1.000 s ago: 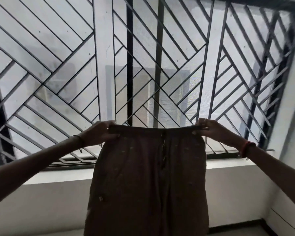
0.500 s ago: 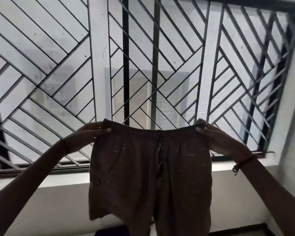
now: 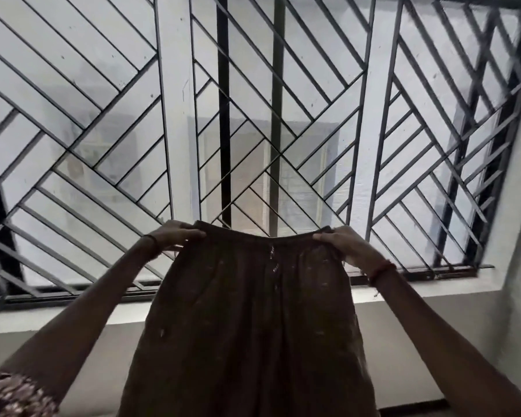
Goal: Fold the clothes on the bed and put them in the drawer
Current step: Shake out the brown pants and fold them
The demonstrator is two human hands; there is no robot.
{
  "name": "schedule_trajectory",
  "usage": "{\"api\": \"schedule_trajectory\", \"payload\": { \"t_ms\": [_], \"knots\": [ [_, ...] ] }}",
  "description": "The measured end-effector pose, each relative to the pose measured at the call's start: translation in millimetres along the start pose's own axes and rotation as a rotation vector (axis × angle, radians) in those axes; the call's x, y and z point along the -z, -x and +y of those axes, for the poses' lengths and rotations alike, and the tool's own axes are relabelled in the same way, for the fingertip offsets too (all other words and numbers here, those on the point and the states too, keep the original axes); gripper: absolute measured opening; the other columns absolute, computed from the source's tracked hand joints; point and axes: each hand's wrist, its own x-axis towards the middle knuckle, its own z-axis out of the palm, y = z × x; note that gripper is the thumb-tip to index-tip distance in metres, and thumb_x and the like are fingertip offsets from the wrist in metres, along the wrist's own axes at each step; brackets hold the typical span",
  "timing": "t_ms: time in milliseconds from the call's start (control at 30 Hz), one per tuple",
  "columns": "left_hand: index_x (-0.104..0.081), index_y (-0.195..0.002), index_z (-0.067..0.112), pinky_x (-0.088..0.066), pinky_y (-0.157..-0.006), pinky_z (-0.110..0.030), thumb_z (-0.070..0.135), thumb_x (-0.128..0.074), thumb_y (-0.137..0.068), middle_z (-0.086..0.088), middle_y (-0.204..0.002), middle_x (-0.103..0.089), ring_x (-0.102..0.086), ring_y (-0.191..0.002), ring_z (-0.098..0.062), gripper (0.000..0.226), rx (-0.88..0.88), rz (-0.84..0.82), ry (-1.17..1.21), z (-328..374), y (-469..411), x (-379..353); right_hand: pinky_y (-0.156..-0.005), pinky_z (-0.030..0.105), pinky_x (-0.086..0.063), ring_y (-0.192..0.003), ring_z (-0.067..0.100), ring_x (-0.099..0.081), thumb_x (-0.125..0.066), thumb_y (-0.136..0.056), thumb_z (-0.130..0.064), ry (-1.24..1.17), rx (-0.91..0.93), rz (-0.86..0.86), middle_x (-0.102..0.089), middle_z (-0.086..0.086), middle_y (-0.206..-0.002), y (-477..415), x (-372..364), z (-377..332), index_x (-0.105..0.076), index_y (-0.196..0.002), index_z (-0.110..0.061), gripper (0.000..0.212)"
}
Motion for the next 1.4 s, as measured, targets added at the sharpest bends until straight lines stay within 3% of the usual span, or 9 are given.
{"api": "schedule_trajectory", "payload": {
  "t_ms": [133, 267, 400, 667, 933, 1067, 1167, 1300, 1400],
  "knots": [
    [-0.067, -0.089, 0.004, -0.05, -0.065, -0.026, 0.02, -0.07, -0.082, -0.011, -0.09, -0.065, -0.061, -0.074, -0.019, 0.018, 0.101, 0.091, 0.204, -10, 6, -40, -0.041, 0.016, -0.037, -0.044, 0.012, -0.05, -0.066, -0.083, -0.004, 0.014, 0.07, 0.131, -0.052, 0.007, -0.052, -6, -37, 31, -0.053, -0.06, -0.002, 0.026],
    [-0.064, -0.09, 0.006, -0.053, -0.053, -0.02, 0.01, -0.062, -0.087, -0.007, -0.083, -0.063, -0.06, -0.07, -0.015, 0.005, 0.093, 0.027, 0.414, -12, 15, -65, -0.056, 0.037, -0.049, -0.06, 0.022, -0.059, -0.072, -0.073, -0.02, 0.084, 0.06, 0.2, -0.059, 0.01, -0.061, -14, -61, 44, -0.058, -0.054, -0.011, 0.026],
    [-0.059, -0.103, 0.003, -0.055, -0.076, -0.031, 0.004, -0.063, -0.086, -0.01, -0.091, -0.065, -0.064, -0.079, -0.021, 0.018, 0.017, -0.041, 0.473, -11, 21, -86, -0.073, 0.049, -0.054, -0.076, 0.034, -0.067, -0.071, -0.071, -0.027, 0.103, 0.066, 0.247, -0.067, 0.015, -0.07, -20, -84, 48, -0.062, -0.057, -0.007, 0.026],
    [-0.054, -0.094, 0.009, -0.053, -0.053, -0.02, -0.004, -0.063, -0.083, -0.011, -0.081, -0.061, -0.064, -0.059, -0.01, 0.019, -0.109, 0.001, 0.485, -2, 35, -120, -0.073, 0.035, -0.048, -0.078, 0.023, -0.062, -0.067, -0.083, -0.019, 0.19, 0.171, 0.306, -0.07, 0.019, -0.085, -6, -121, 27, -0.07, -0.086, 0.005, 0.024],
    [-0.055, -0.12, -0.005, -0.054, -0.082, -0.029, 0.002, -0.063, -0.086, -0.019, -0.106, -0.066, -0.066, -0.091, -0.021, 0.035, -0.243, -0.055, 0.302, -1, 50, -128, -0.066, 0.031, -0.047, -0.069, 0.018, -0.061, -0.065, -0.085, -0.047, 0.097, 0.153, 0.147, -0.067, 0.01, -0.073, 19, -133, 20, -0.07, -0.074, -0.005, 0.044],
    [-0.023, -0.144, 0.003, -0.053, -0.07, -0.02, -0.014, -0.051, -0.087, -0.01, -0.102, -0.065, -0.065, -0.08, -0.012, 0.066, -0.177, -0.17, 0.398, -6, 56, -127, -0.055, 0.013, -0.049, -0.059, 0.003, -0.065, -0.076, -0.079, -0.02, -0.029, 0.22, -0.066, -0.069, -0.008, -0.061, 40, -125, 20, -0.07, -0.075, -0.015, 0.009],
    [-0.002, -0.149, 0.011, -0.056, -0.067, -0.021, -0.019, -0.049, -0.085, -0.008, -0.094, -0.07, -0.069, -0.078, -0.013, 0.085, -0.149, -0.23, 0.505, -15, 58, -119, -0.056, 0.014, -0.05, -0.059, 0.0, -0.065, -0.074, -0.079, -0.006, -0.039, 0.251, -0.136, -0.07, -0.007, -0.065, 42, -120, 27, -0.069, -0.079, -0.015, 0.01],
    [-0.019, -0.145, 0.016, -0.058, -0.07, -0.026, 0.002, -0.059, -0.088, -0.007, -0.089, -0.071, -0.07, -0.077, -0.011, 0.071, -0.206, -0.228, 0.442, -12, 70, -105, -0.064, 0.017, -0.05, -0.07, 0.005, -0.066, -0.068, -0.086, -0.015, -0.002, 0.227, -0.151, -0.07, 0.007, -0.085, 44, -120, 38, -0.067, -0.101, 0.005, 0.025],
    [-0.023, -0.142, 0.036, -0.048, -0.088, -0.026, 0.063, -0.071, -0.06, 0.001, -0.108, -0.06, -0.061, -0.1, -0.008, 0.098, -0.515, -0.065, -0.196, -18, 67, -92, -0.066, 0.018, -0.053, -0.072, 0.009, -0.067, -0.059, -0.093, -0.019, -0.047, 0.199, -0.181, -0.069, 0.011, -0.088, 51, -119, 46, -0.064, -0.104, 0.009, 0.031]
  ]
}}
